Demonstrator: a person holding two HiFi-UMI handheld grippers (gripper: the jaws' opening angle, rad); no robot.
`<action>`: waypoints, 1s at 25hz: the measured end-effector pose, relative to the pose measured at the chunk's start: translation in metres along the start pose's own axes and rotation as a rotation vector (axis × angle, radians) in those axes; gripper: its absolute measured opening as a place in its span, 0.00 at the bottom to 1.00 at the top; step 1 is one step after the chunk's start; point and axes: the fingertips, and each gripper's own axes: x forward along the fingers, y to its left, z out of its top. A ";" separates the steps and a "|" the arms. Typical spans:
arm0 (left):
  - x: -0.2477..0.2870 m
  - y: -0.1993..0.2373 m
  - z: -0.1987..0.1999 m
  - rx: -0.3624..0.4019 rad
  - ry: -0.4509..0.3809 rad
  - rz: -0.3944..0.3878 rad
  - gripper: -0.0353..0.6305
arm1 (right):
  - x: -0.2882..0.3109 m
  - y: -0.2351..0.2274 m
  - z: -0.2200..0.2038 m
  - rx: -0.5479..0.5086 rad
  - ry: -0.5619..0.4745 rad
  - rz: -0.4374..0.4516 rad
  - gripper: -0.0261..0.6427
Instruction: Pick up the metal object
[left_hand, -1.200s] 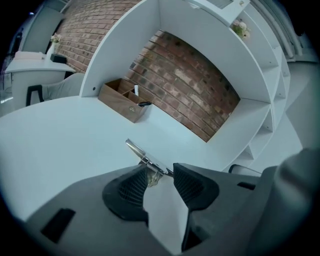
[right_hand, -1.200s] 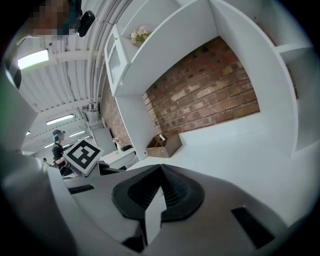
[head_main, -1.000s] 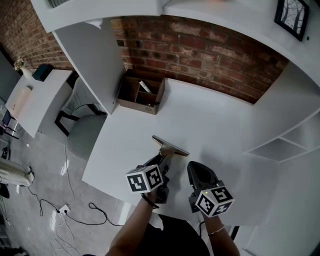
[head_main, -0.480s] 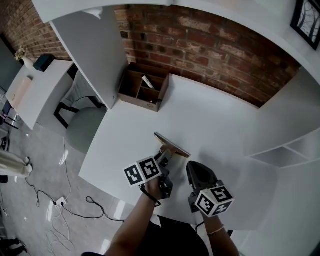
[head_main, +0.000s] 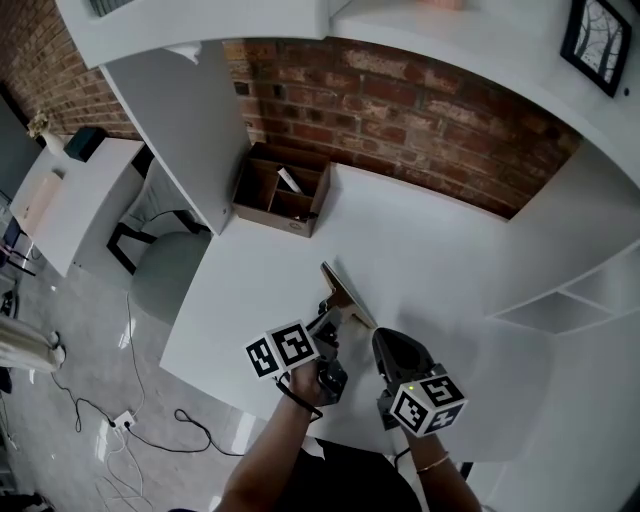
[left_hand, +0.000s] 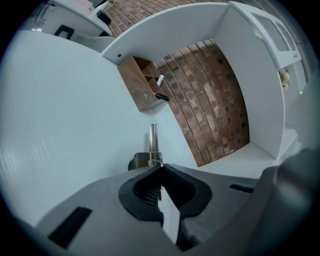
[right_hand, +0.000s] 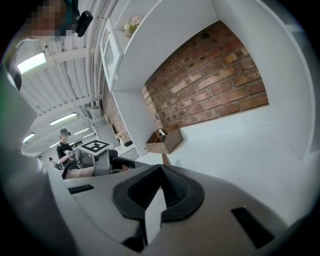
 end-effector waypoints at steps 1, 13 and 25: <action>-0.001 -0.003 0.001 0.007 0.001 -0.010 0.07 | -0.001 0.001 0.001 -0.001 -0.005 -0.003 0.05; -0.043 -0.057 0.025 0.263 -0.070 -0.081 0.07 | -0.028 0.013 0.022 -0.040 -0.100 -0.041 0.05; -0.084 -0.098 0.023 0.610 -0.111 -0.046 0.07 | -0.053 0.017 0.039 -0.107 -0.160 -0.075 0.05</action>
